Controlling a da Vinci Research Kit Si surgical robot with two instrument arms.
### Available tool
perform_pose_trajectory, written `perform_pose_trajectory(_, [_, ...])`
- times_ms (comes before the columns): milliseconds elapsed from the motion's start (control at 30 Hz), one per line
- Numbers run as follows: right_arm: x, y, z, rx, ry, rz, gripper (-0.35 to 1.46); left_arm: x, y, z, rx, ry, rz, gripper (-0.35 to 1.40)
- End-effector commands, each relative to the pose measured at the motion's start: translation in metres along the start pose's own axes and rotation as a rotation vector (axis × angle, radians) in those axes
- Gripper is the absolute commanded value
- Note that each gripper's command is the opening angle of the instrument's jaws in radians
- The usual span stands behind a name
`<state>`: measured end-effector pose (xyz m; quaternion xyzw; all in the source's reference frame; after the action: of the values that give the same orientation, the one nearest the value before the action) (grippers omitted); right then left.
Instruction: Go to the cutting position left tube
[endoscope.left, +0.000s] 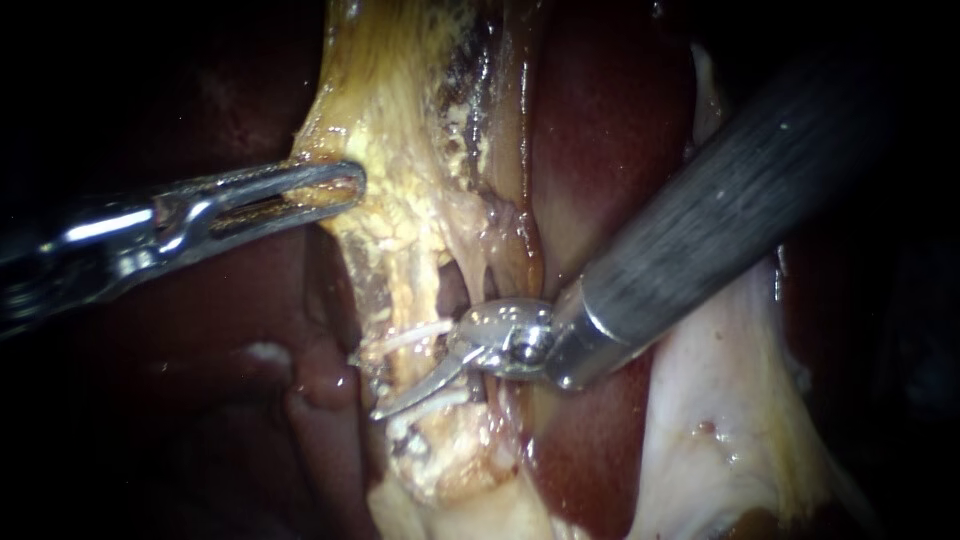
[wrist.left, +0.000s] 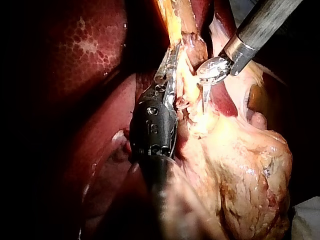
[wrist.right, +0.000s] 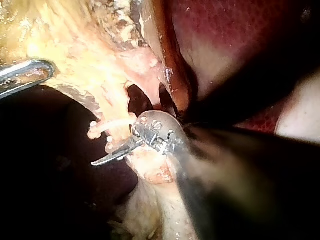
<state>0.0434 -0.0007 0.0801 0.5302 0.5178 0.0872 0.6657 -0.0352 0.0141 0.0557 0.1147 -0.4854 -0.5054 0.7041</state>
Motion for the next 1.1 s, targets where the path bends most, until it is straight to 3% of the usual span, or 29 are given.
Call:
perform_pose_trajectory(33, [0.0002, -0.0001, -0.0001, 0.002, 0.01, 0.009, 1.11, 0.0, 0.0, 0.0, 0.0, 0.0, 0.0, -0.35])
perform_pose_trajectory(433, [0.002, 0.0002, -0.0016, -0.006, 0.062, 0.024, 1.11, 0.0, 0.0, 0.0, 0.0, 0.0, 0.0, -0.35])
perform_pose_trajectory(1100, [0.0011, 0.0005, -0.0007, -0.009, 0.058, 0.048, 1.1, 0.0, 0.0, 0.0001, 0.0, 0.0, 0.0, -0.35])
